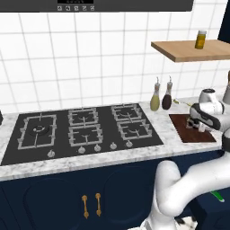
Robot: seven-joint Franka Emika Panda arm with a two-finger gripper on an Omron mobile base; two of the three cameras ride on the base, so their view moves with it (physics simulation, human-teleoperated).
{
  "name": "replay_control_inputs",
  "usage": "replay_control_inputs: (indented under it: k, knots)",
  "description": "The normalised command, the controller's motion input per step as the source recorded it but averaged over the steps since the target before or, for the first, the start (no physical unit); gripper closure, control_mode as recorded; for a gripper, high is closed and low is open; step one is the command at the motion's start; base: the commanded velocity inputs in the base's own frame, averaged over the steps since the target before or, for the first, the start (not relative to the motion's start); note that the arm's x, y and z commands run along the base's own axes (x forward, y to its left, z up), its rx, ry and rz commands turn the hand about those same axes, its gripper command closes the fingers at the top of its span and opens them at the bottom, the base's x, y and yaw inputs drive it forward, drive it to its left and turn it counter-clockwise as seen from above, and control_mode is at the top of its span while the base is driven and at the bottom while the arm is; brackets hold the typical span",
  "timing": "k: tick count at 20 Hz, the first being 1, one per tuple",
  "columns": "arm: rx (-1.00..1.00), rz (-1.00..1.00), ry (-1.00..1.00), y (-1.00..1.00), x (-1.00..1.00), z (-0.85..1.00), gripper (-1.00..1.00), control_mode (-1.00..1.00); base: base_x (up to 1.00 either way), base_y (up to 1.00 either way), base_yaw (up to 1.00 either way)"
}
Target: Place the appropriate cutting tool for cutting the eggplant skin on the cutting board.
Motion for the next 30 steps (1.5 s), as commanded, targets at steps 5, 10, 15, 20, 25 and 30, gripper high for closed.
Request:
replay_control_inputs:
  k: [5, 10, 15, 20, 25, 30]
  knots:
    - [0.0, 0.0, -0.04, 0.31, -0.36, 0.11, -1.0, -1.0, 0.0, 0.0, 0.0]
    - [0.0, 0.0, -0.17, 0.48, -0.83, 0.52, -1.0, -1.0, 0.0, 0.0, 0.0]
    - [-0.02, 0.0, -0.21, 0.51, -0.82, 0.34, -1.0, -1.0, 0.0, 0.0, 0.0]
    - [-0.03, 0.0, -0.17, 0.63, -0.87, 0.09, -1.0, -1.0, 0.0, 0.0, 0.0]
    - [-0.13, 0.17, -0.11, 0.92, -0.7, -0.06, -1.0, -1.0, 0.0, 0.0, 0.0]
    - [-0.13, 0.01, -0.1, 1.0, -0.5, 0.39, -1.0, -1.0, 0.0, 0.0, 0.0]
